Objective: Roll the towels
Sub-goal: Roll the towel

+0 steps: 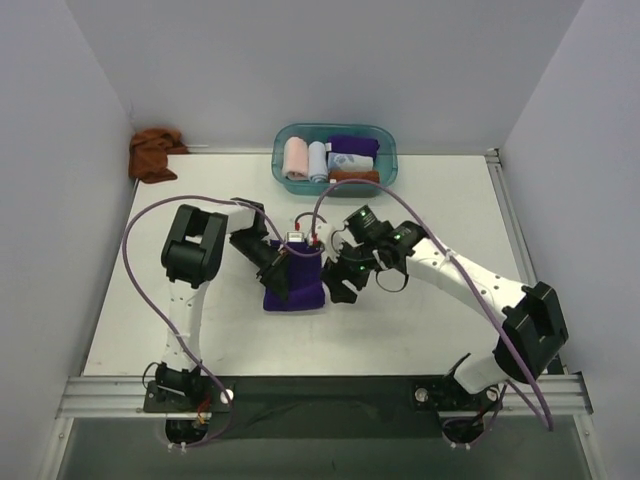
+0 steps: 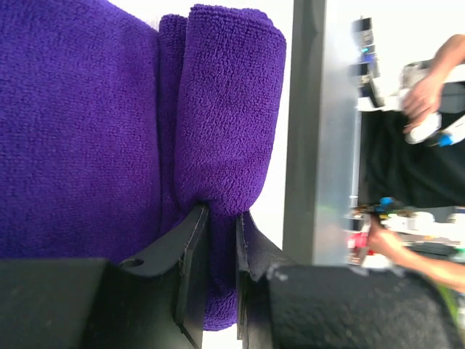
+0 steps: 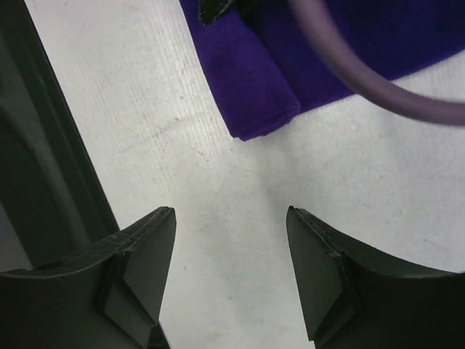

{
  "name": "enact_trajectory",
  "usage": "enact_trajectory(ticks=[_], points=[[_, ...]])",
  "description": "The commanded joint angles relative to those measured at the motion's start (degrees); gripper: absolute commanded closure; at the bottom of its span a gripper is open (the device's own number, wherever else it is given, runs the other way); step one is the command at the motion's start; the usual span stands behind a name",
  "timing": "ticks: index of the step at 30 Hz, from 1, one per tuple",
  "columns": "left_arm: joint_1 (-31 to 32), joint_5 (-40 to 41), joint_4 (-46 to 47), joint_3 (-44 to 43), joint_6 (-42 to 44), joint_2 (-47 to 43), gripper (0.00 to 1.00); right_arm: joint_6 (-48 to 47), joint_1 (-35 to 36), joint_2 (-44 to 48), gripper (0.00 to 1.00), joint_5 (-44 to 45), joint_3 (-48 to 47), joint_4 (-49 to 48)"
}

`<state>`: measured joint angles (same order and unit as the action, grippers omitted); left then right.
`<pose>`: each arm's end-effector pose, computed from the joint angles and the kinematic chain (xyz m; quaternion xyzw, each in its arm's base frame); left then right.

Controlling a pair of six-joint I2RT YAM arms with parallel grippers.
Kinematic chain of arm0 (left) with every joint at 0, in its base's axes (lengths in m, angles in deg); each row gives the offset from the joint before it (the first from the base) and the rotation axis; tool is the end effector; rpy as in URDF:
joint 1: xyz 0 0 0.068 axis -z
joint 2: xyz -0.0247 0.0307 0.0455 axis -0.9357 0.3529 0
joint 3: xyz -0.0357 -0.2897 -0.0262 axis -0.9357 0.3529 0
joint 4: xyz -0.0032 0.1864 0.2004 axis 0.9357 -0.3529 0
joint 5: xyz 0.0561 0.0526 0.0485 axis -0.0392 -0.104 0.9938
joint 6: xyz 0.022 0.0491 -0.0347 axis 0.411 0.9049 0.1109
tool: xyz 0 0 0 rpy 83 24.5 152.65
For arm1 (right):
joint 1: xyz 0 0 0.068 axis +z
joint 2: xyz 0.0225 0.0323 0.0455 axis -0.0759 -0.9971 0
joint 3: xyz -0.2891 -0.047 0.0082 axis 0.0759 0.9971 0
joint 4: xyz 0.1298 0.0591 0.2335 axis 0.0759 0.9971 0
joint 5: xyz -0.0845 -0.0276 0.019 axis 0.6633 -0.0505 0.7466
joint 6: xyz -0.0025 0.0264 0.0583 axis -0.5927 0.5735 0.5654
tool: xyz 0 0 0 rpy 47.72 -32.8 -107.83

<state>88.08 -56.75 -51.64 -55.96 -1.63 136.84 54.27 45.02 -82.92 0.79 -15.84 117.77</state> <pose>0.3425 -0.1619 0.1078 -0.4211 -0.7222 0.5447 0.0664 0.2389 0.2388 0.2883 -0.5364 0.7235 0.3087 0.3058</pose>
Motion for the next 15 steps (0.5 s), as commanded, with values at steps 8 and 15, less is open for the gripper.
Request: enact_trajectory(ticks=[8, 15], points=[[-0.11, 12.68, -4.02, -2.29, 4.48, 8.53, 1.0, -12.7, 17.34, -8.48, 0.24, 21.16, -1.59, -8.18], [-0.37, 12.41, -3.32, -1.94, 3.6, 8.35, 1.0, -17.18, 19.45, -14.82, 0.33, 20.73, -2.38, -14.69]])
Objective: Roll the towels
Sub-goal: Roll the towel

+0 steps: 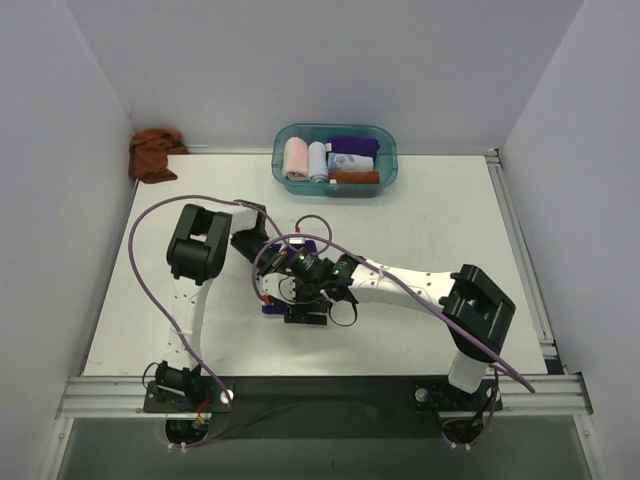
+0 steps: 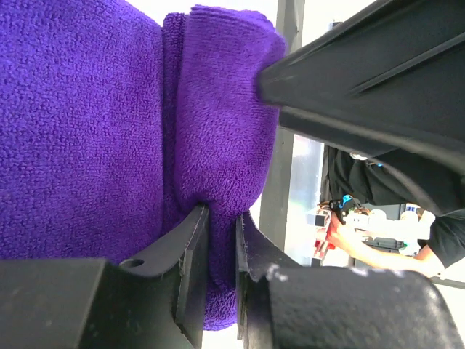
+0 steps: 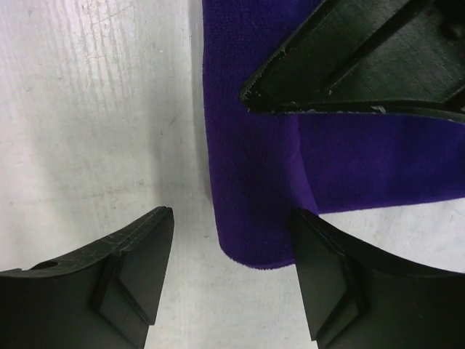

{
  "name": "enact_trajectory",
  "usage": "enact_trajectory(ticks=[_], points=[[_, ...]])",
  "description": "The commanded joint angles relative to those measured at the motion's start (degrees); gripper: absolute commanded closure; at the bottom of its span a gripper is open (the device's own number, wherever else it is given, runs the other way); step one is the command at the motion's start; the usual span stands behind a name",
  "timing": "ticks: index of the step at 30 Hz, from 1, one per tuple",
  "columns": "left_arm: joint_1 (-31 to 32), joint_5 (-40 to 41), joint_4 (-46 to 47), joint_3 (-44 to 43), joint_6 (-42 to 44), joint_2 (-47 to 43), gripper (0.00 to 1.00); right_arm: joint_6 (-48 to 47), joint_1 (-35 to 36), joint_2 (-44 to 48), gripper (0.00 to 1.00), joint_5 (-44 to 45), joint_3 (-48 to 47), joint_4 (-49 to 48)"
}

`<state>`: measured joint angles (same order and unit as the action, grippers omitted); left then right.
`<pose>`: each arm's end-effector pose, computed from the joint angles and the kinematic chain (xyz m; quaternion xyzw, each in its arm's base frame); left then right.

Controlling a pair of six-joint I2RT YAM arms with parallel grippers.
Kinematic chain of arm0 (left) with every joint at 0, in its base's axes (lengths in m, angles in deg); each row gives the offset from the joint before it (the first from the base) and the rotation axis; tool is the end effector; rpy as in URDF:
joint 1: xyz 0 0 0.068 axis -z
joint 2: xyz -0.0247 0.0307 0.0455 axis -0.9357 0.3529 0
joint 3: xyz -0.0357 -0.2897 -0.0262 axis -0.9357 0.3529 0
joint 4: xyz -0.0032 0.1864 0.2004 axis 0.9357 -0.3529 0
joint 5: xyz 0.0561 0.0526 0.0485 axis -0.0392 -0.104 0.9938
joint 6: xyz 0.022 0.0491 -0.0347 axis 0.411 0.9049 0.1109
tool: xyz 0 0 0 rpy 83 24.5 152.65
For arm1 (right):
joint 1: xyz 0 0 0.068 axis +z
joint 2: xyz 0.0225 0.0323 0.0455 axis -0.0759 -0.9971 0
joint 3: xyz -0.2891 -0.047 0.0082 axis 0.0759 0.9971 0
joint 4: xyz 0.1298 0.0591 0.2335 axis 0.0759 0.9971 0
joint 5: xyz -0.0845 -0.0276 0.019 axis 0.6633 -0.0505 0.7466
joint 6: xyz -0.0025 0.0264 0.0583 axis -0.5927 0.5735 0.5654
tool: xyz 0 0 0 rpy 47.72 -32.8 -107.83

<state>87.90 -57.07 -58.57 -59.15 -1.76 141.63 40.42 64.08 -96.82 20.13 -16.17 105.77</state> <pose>0.3450 -0.1616 0.0947 -0.3764 -0.7292 0.5575 0.1256 0.1902 0.3456 0.2186 -0.7011 0.6108 0.1726 0.3249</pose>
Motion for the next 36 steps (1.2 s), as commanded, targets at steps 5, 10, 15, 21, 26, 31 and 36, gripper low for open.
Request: enact_trajectory(ticks=[5, 10, 15, 21, 26, 31, 36], points=[[-0.81, 12.22, 3.87, 1.51, 3.9, 3.22, 1.0, -4.3, -0.22, -5.05, 0.57, -2.22, -0.3, -3.13], [-1.69, 11.34, 5.45, 3.7, 3.73, 0.94, 0.94, -4.39, -1.01, -8.04, 0.8, -4.77, 1.37, -2.0], [-4.14, 10.37, 9.76, 5.65, 2.24, -4.6, 0.78, -0.87, -4.43, -9.89, 1.0, -14.32, -2.56, 7.29], [-10.56, 5.1, 8.71, 1.34, 2.32, -10.75, 0.59, 4.12, -8.57, -12.97, 1.0, -24.19, -8.21, 18.74], [-17.06, 1.23, 8.18, 1.33, 3.99, -16.81, 0.52, 8.44, -10.32, -14.02, 1.0, -30.86, -10.13, 22.17], [-24.62, -4.82, 9.15, 5.45, 3.64, -24.27, 0.53, 10.64, -12.52, -19.01, 1.0, -36.58, -13.91, 26.74], [-25.34, -1.51, 17.9, 17.05, 2.86, -38.15, 0.4, 10.38, -15.16, -26.85, 1.0, -41.5, -20.32, 32.1]])
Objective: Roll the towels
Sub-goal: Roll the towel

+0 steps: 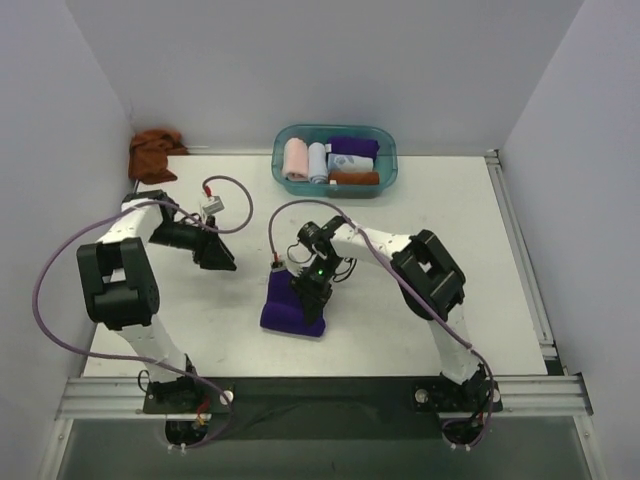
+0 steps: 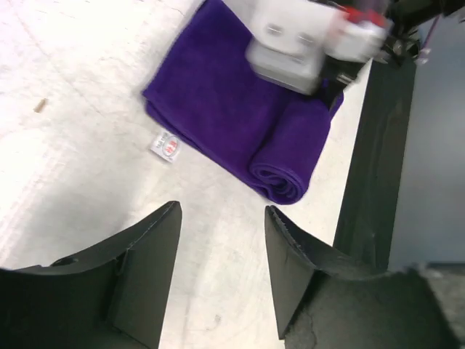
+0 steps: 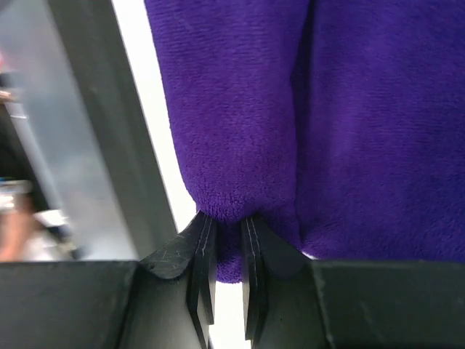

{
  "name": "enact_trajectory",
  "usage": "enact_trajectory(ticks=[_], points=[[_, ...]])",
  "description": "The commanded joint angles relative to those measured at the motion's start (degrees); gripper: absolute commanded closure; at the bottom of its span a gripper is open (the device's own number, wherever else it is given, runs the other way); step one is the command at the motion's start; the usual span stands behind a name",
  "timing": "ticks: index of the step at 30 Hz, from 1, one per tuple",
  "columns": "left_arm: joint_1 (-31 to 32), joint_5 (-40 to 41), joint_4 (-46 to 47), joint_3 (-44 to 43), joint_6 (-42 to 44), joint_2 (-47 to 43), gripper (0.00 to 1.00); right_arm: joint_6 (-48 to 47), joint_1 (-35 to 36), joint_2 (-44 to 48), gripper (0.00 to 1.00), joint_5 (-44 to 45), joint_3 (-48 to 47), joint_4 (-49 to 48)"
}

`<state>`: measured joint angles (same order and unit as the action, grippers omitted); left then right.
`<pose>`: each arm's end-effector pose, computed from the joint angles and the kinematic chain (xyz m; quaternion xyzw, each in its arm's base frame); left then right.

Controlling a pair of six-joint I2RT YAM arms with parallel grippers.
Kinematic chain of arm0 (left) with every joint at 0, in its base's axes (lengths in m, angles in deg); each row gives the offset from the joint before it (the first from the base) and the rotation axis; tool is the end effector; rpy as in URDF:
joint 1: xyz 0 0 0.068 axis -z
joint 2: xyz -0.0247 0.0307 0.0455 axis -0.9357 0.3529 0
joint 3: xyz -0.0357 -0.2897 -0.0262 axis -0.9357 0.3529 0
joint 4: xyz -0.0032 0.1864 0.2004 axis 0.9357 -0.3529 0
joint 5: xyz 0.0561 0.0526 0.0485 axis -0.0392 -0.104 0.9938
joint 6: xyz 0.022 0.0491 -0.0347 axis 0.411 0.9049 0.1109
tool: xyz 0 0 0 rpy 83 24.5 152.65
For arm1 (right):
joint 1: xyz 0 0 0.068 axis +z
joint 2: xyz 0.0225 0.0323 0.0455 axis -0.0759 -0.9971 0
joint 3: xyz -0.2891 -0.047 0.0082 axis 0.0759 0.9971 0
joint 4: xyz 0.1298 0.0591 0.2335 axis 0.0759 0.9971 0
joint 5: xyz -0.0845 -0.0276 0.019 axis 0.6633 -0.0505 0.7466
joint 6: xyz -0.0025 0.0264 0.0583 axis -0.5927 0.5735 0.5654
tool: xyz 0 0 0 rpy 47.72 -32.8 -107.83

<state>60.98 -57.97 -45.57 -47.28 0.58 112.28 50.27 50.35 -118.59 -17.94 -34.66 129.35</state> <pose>0.3372 0.0053 0.2190 0.3518 0.7784 -0.4706 0.2210 0.2759 0.3400 0.1576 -0.5598 0.7062 0.4319 0.0361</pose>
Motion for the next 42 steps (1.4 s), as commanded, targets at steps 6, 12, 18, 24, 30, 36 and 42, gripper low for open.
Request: enact_trajectory(ticks=[6, 12, 18, 24, 30, 36, 42], points=[[9.75, 11.6, 21.96, 23.02, -1.42, -31.3, 0.36, 0.61, -3.37, -12.2, 1.0, -6.07, -6.85, 11.34], [29.69, 27.33, 41.57, 39.36, -4.41, -48.98, 0.27, 0.96, -4.25, -17.39, 1.0, -6.78, -12.3, 14.06], [46.05, 37.88, 48.69, 42.99, -5.02, -48.29, 0.26, 0.96, -4.78, -20.73, 1.0, -5.99, -14.94, 15.12], [51.16, 44.48, 59.06, 45.72, -5.03, -44.78, 0.26, 0.96, -5.3, -23.1, 1.0, -5.02, -18.01, 15.47], [53.09, 43.52, 59.51, 46.33, -3.62, -39.51, 0.37, 1.31, -6.36, -25.65, 1.0, -4.58, -20.04, 15.65], [53.45, 41.85, 49.15, 44.5, -8.8, -34.33, 0.78, 3.5, -8.29, -23.29, 1.0, -3.62, -19.86, 14.6], [50.12, 37.03, 39.92, 40.8, -11.96, -26.94, 1.0, 12.03, -11.8, -10.92, 0.58, -2.56, -15.91, 8.45]])
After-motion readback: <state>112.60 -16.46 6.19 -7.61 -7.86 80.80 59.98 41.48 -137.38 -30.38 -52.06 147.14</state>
